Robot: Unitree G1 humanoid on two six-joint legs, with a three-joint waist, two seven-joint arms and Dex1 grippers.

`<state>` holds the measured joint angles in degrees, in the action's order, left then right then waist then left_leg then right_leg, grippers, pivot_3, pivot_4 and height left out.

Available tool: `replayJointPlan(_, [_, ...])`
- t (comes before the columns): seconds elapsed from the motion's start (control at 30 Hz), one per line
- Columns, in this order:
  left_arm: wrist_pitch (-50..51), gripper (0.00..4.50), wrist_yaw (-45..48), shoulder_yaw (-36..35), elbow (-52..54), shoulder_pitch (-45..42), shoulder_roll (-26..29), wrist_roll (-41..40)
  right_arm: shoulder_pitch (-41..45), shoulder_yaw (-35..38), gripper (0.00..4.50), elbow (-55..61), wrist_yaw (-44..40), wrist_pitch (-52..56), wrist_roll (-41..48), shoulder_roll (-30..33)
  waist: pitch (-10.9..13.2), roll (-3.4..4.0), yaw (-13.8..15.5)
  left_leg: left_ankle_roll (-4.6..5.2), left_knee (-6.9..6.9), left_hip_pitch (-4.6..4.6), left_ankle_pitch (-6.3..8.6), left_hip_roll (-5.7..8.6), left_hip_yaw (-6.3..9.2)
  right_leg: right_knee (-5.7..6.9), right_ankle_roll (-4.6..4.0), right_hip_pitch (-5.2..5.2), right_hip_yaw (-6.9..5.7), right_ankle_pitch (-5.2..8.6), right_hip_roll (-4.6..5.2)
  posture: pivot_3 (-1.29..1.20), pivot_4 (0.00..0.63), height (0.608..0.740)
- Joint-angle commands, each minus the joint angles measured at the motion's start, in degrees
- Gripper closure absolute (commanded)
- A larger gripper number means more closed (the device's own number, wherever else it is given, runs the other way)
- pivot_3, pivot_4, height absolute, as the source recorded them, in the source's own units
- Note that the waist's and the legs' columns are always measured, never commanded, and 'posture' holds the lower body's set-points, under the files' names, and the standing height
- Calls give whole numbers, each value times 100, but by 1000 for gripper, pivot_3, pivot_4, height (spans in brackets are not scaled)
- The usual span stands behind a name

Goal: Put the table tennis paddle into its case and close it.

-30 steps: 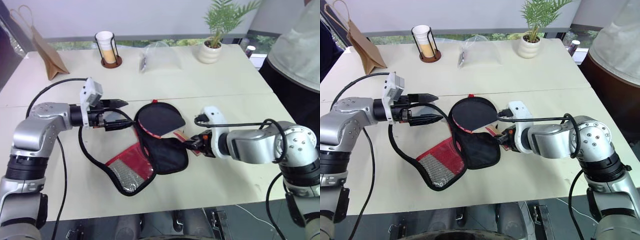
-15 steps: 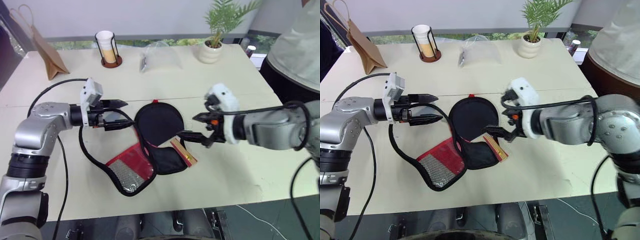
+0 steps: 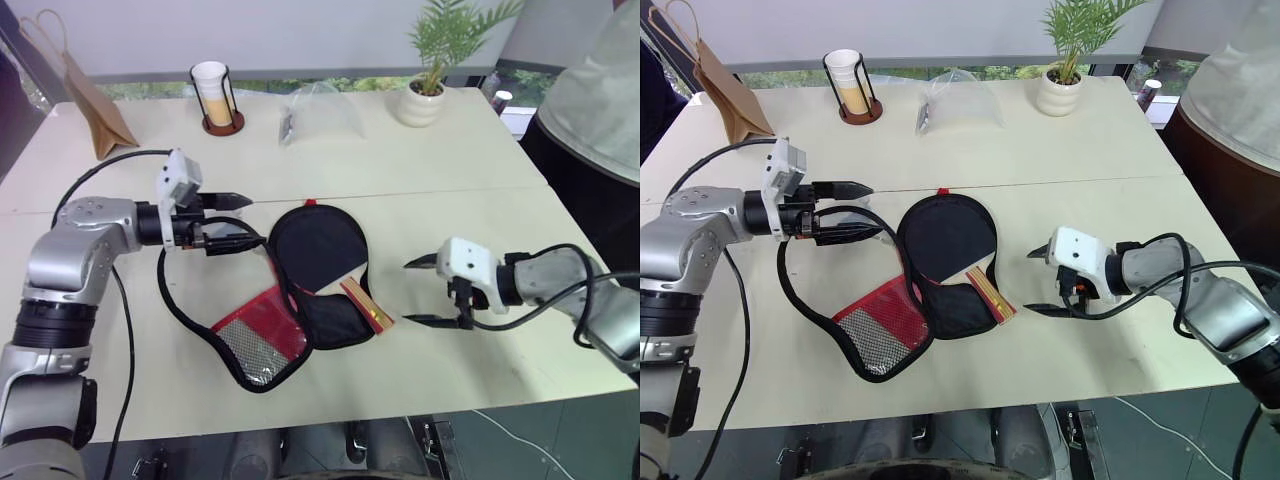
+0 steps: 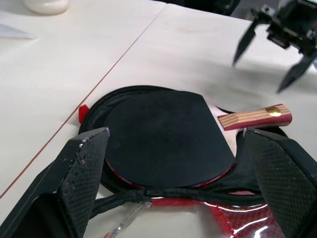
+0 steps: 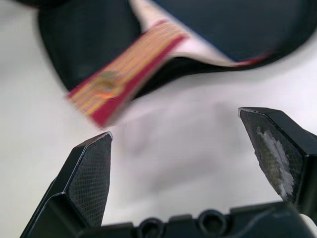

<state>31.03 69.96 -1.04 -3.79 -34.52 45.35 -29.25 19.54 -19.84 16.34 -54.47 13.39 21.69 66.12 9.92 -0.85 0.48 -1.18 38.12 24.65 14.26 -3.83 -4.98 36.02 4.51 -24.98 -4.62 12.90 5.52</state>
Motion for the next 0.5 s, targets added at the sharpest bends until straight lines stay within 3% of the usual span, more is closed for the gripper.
replayJointPlan(0.03, [35,0,-32,-188,259,-35,109,-55,-19,260,31,-13,-217,-252,-321,-213,0,0,15,0,1,0,0,0,-1,0,-1,0,0,0,1,0,150,740])
replayJointPlan(0.33, [175,0,-66,-280,436,41,236,-110,-152,273,31,-13,-601,-353,-884,-660,0,0,23,0,7,-2,0,1,1,0,-11,8,0,6,1,0,150,740])
replayJointPlan(0.5, [215,0,-74,-303,470,51,275,-123,-176,412,2380,-89,-710,-341,-989,-774,0,0,23,0,6,-5,0,1,1,3,-9,8,0,5,1,0,150,740])
